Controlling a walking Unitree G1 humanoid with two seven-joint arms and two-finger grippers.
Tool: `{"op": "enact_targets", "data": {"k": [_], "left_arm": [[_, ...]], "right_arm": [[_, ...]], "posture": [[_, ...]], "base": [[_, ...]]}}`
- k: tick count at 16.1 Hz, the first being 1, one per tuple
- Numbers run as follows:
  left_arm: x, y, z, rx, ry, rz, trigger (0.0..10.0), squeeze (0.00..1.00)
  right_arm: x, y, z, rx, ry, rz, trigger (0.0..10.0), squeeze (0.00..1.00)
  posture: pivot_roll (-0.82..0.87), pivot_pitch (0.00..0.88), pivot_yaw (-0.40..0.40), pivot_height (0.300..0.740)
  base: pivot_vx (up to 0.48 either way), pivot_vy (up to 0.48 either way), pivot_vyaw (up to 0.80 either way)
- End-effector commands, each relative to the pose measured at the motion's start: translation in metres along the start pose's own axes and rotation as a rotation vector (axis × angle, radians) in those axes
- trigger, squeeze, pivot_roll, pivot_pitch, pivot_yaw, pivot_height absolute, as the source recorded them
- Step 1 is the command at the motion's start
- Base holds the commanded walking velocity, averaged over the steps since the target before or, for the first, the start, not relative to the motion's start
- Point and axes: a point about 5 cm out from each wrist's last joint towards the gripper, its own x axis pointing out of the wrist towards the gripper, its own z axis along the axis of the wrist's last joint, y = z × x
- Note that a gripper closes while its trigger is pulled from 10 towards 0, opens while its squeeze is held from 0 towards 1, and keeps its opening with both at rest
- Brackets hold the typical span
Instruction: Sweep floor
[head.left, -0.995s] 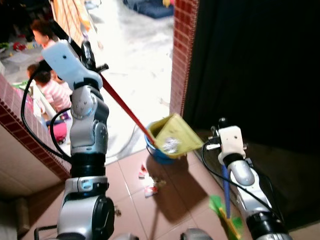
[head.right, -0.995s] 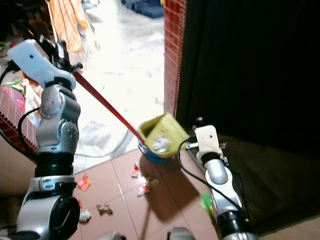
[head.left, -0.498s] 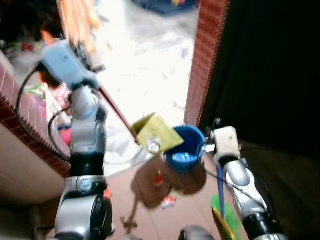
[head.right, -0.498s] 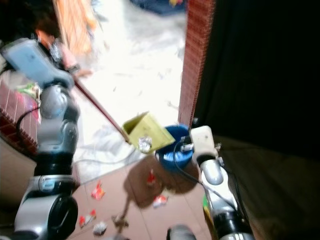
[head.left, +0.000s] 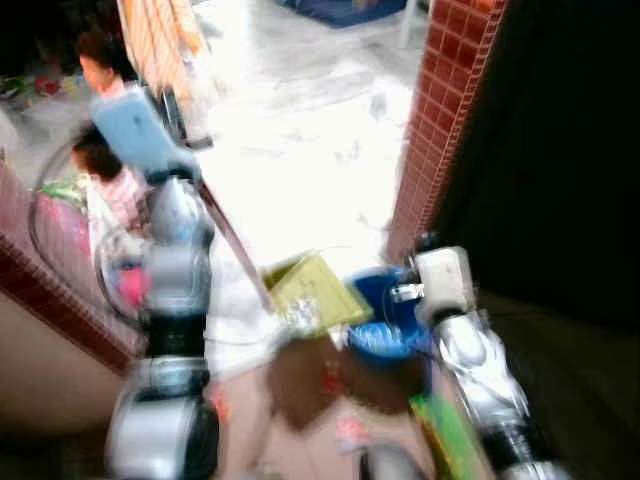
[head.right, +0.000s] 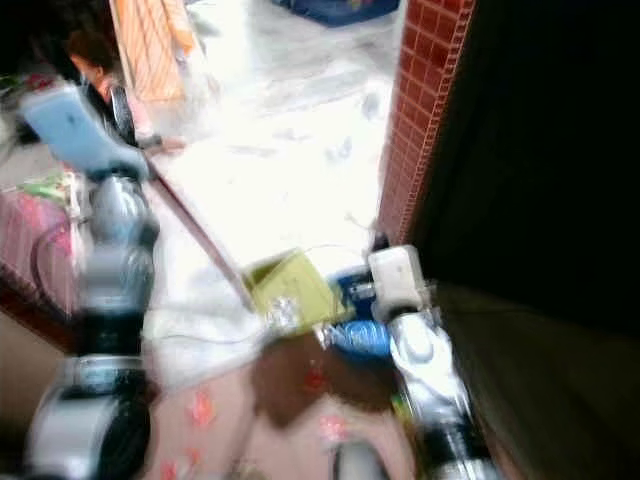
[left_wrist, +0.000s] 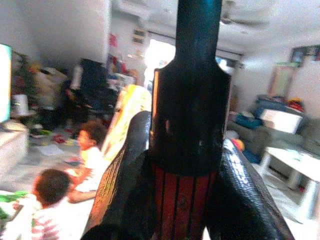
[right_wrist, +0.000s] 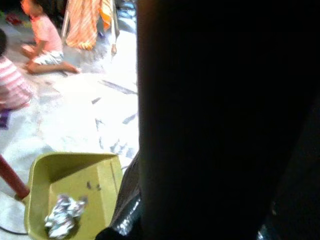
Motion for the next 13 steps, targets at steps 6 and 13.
{"op": "enact_targets", "data": {"k": [6, 13], "left_arm": [[-0.010, -0.016, 0.008, -0.038, -0.074, -0.105, 10.0, 0.00], [-0.050, -0.083, -0.007, -0.125, -0.045, -0.552, 10.0, 0.00]], "right_arm": [[0.007, 0.008, 0.011, -0.011, -0.047, 0.034, 10.0, 0.00], [0.008, 0.011, 0.012, -0.019, -0.055, 0.039, 10.0, 0.00]], "posture": [[-0.11, 0.000, 0.046, 0.740], [-0.12, 0.000, 0.053, 0.740]], "base": [[0.000, 0.000, 0.00], [0.000, 0.000, 0.00]]}}
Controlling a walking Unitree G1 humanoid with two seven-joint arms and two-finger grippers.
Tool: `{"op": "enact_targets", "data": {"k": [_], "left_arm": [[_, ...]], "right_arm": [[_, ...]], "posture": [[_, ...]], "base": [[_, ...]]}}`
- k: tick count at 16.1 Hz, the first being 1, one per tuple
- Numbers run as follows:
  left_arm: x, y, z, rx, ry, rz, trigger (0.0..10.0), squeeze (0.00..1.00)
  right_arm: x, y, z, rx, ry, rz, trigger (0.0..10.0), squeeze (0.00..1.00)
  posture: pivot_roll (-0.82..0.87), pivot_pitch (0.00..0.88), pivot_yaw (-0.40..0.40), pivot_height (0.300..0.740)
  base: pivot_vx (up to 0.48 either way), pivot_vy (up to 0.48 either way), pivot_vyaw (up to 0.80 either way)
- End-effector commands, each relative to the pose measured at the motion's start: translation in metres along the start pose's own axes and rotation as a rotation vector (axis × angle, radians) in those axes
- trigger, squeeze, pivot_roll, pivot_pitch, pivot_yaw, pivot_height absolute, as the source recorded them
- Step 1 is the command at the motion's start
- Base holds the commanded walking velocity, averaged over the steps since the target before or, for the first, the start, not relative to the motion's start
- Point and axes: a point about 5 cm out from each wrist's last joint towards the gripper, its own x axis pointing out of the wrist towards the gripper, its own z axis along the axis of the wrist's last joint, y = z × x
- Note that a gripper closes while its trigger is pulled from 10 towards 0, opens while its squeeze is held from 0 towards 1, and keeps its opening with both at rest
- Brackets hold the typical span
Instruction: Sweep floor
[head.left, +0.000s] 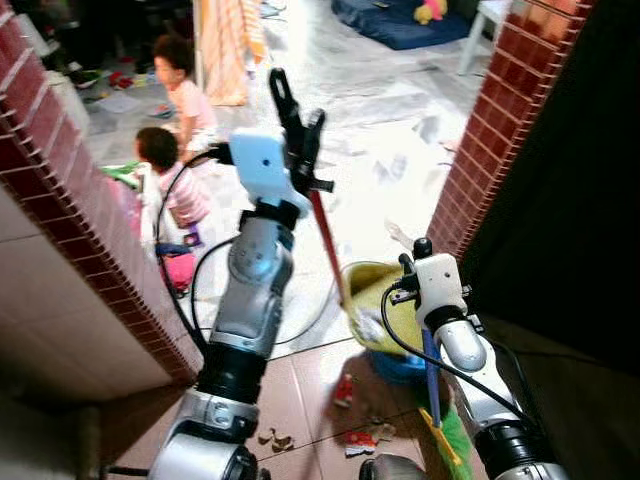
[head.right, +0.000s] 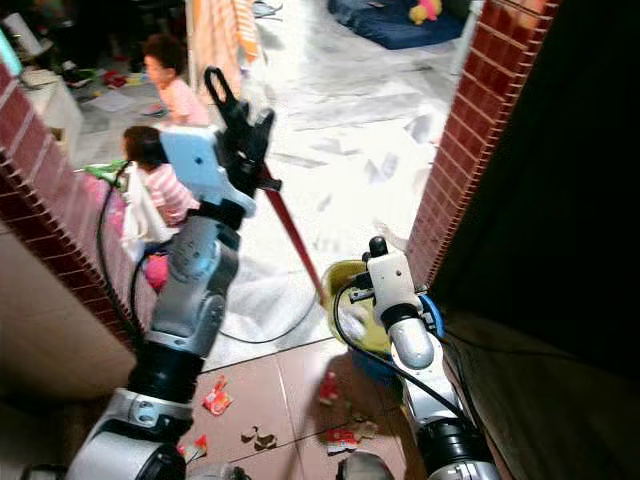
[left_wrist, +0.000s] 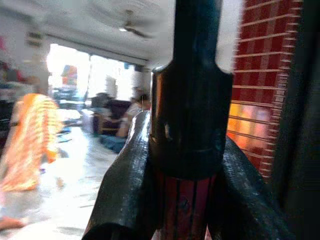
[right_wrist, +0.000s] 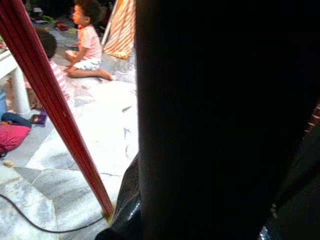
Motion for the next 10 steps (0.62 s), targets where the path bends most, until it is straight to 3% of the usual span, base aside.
{"op": "enact_targets", "data": {"k": [1, 4, 5, 8, 10], "left_arm": [[0.005, -0.006, 0.010, 0.012, -0.062, -0.051, 10.0, 0.00], [0.010, -0.036, 0.018, 0.129, -0.175, -0.319, 10.0, 0.00], [0.010, -0.039, 0.018, 0.153, -0.187, -0.357, 10.0, 0.00], [0.012, -0.046, 0.011, 0.219, -0.220, -0.389, 10.0, 0.00], [0.019, -0.047, 0.013, 0.251, -0.256, -0.346, 10.0, 0.00]], "right_arm": [[0.006, 0.000, 0.008, -0.007, -0.032, 0.005, 10.0, 0.00], [0.007, 0.003, 0.010, -0.005, -0.042, 0.003, 10.0, 0.00], [0.008, 0.003, 0.010, -0.005, -0.043, 0.003, 10.0, 0.00], [0.005, 0.003, 0.009, -0.004, -0.045, -0.007, 10.0, 0.00], [0.004, 0.002, 0.008, -0.003, -0.045, -0.014, 10.0, 0.00]], "posture": [[-0.12, 0.000, 0.055, 0.740], [-0.14, 0.000, 0.068, 0.740], [-0.15, 0.000, 0.073, 0.740], [-0.16, 0.000, 0.088, 0.740], [-0.17, 0.000, 0.094, 0.740]], "base": [[0.000, 0.000, 0.00], [0.000, 0.000, 0.00], [0.000, 0.000, 0.00], [0.000, 0.000, 0.00], [0.000, 0.000, 0.00]]}}
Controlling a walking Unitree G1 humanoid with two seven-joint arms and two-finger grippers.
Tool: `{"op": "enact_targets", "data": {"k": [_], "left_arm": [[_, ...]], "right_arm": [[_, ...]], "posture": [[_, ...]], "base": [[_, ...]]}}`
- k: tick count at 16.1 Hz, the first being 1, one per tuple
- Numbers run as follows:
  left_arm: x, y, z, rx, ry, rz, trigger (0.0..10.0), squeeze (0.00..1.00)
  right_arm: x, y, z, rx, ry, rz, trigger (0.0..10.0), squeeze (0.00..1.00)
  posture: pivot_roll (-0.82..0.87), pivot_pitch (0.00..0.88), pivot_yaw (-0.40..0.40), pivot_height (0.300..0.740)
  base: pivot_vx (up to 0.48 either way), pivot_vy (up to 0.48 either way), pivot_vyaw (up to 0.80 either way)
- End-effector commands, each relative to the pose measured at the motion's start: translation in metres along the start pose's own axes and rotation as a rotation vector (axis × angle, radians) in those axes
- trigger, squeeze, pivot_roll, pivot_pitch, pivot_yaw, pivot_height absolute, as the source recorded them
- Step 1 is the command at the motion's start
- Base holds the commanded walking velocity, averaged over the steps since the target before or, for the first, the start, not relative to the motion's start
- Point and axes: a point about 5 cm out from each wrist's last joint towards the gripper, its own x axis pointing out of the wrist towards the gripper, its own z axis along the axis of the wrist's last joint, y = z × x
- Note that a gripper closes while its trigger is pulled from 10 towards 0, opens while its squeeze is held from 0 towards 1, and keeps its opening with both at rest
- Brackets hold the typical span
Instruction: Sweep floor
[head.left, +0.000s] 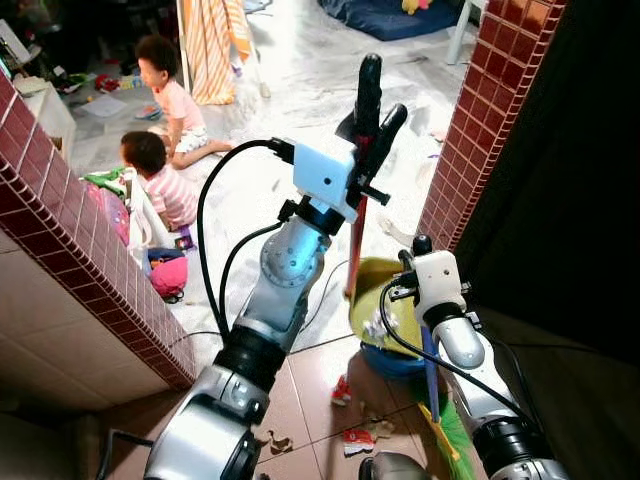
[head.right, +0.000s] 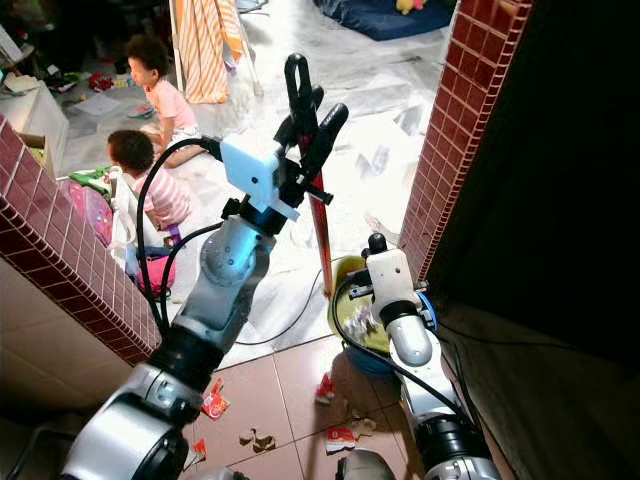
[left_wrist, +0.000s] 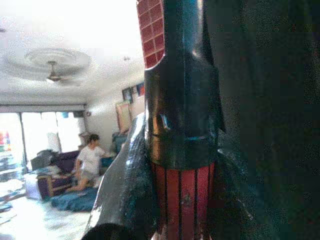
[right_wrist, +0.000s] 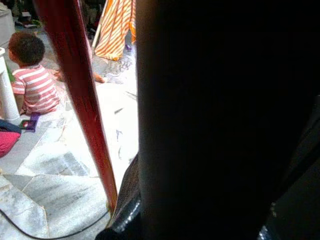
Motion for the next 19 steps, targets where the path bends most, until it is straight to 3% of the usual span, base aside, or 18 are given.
{"op": "enact_targets", "data": {"k": [1, 4, 10, 11, 13, 14, 15, 18, 19], "left_arm": [[0.017, 0.001, 0.017, 0.101, -0.097, -0.029, 10.0, 0.00], [0.021, -0.009, 0.020, 0.131, -0.148, -0.096, 10.0, 0.00], [0.008, -0.038, 0.008, 0.112, -0.151, -0.252, 10.0, 0.00], [0.002, -0.051, 0.008, 0.109, -0.175, -0.368, 10.0, 0.00], [-0.005, -0.064, 0.007, 0.106, -0.186, -0.499, 10.0, 0.00], [-0.004, -0.065, 0.007, 0.083, -0.173, -0.504, 10.0, 0.00], [0.002, -0.061, 0.010, 0.063, -0.169, -0.467, 10.0, 0.00], [0.031, -0.030, 0.031, 0.003, -0.195, -0.234, 10.0, 0.00], [0.045, -0.006, 0.047, -0.019, -0.230, -0.093, 10.0, 0.00]], "right_arm": [[0.000, 0.001, 0.005, -0.001, -0.027, -0.002, 10.0, 0.00], [0.000, 0.003, 0.004, -0.004, -0.025, 0.004, 10.0, 0.00], [0.002, 0.005, 0.004, -0.007, -0.031, 0.004, 10.0, 0.00], [0.001, 0.005, 0.004, -0.019, -0.032, 0.010, 10.0, 0.00], [0.002, 0.005, 0.004, -0.026, -0.034, 0.012, 10.0, 0.00], [0.003, 0.005, 0.004, -0.026, -0.037, 0.011, 10.0, 0.00], [0.003, 0.005, 0.005, -0.027, -0.039, 0.010, 10.0, 0.00], [0.002, 0.006, 0.004, -0.030, -0.039, 0.014, 10.0, 0.00], [0.001, 0.007, 0.003, -0.035, -0.040, 0.024, 10.0, 0.00]], "posture": [[-0.18, 0.000, 0.094, 0.740], [-0.17, 0.000, 0.096, 0.740], [-0.18, 0.000, 0.104, 0.740], [-0.18, 0.000, 0.105, 0.740], [-0.18, 0.000, 0.108, 0.740], [-0.18, 0.000, 0.110, 0.740], [-0.18, 0.000, 0.112, 0.740], [-0.17, 0.000, 0.102, 0.740], [-0.17, 0.000, 0.093, 0.740]], "base": [[0.000, 0.000, 0.00], [0.000, 0.000, 0.00], [0.000, 0.000, 0.00], [0.000, 0.000, 0.00], [0.000, 0.000, 0.00], [0.000, 0.000, 0.00], [0.000, 0.000, 0.00], [0.000, 0.000, 0.00], [0.000, 0.000, 0.00]]}}
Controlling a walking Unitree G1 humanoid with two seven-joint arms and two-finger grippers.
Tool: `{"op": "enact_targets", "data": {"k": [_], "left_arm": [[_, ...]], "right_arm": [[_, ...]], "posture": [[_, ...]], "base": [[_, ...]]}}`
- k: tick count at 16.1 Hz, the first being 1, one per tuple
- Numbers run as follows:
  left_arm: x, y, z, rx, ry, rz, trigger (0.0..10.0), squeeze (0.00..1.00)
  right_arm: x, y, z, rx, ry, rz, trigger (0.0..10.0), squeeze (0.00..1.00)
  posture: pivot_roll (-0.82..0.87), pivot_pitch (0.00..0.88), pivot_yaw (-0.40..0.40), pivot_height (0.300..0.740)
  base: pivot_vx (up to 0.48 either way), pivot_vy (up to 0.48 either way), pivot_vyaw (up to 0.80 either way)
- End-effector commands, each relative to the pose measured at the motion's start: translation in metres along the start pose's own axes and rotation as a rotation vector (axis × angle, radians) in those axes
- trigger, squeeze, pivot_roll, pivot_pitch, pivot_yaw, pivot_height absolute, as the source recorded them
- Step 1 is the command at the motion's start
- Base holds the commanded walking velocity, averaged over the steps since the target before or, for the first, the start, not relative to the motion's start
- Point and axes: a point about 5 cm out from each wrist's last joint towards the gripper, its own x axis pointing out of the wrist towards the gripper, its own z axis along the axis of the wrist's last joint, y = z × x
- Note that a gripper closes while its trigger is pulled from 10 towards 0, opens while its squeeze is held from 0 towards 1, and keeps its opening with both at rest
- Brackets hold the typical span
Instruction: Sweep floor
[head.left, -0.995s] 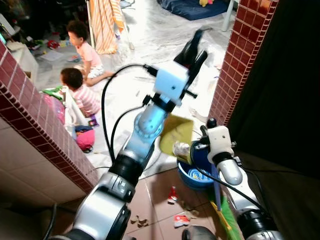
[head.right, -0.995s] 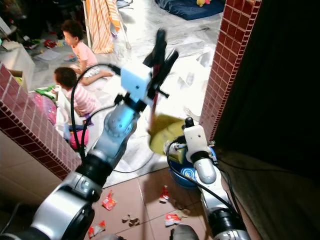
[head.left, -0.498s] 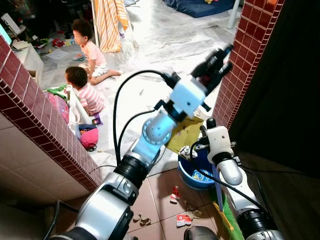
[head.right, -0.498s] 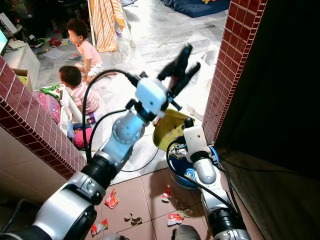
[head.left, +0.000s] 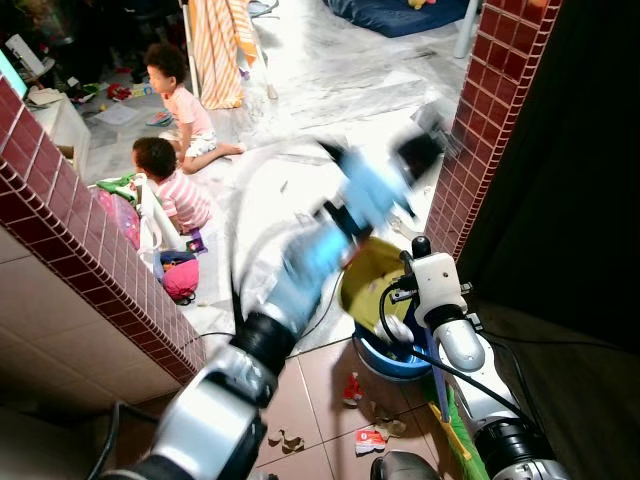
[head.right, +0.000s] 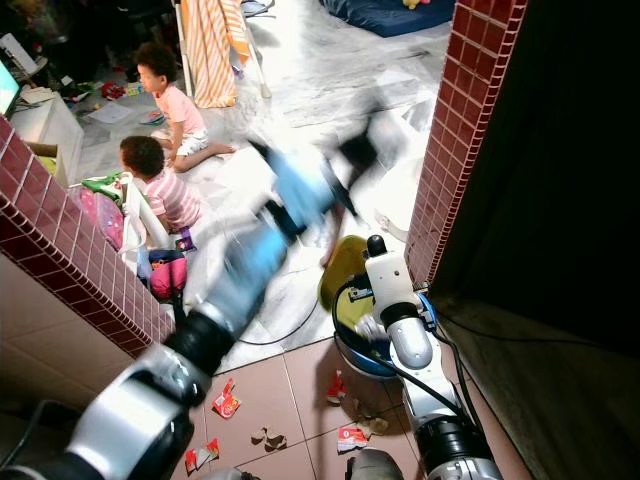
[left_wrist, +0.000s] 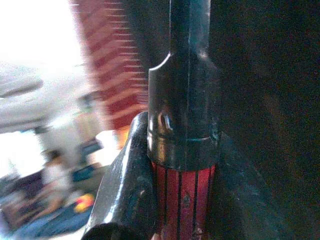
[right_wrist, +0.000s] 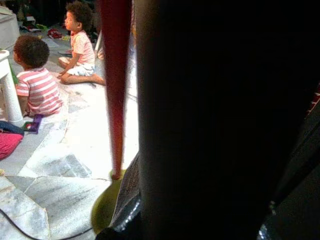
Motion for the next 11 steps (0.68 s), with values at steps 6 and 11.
{"op": "enact_targets", "data": {"k": [6, 11], "left_arm": [[0.025, 0.026, 0.049, 0.014, -0.202, 0.092, 10.0, 0.00], [0.015, 0.023, 0.046, 0.067, -0.174, 0.101, 10.0, 0.00]], "right_arm": [[0.010, 0.008, 0.009, -0.012, -0.041, 0.037, 10.0, 0.00], [0.005, 0.010, 0.007, -0.017, -0.042, 0.043, 10.0, 0.00]], "posture": [[-0.15, 0.000, 0.083, 0.740], [-0.16, 0.000, 0.081, 0.740]], "base": [[0.000, 0.000, 0.00], [0.000, 0.000, 0.00]]}}
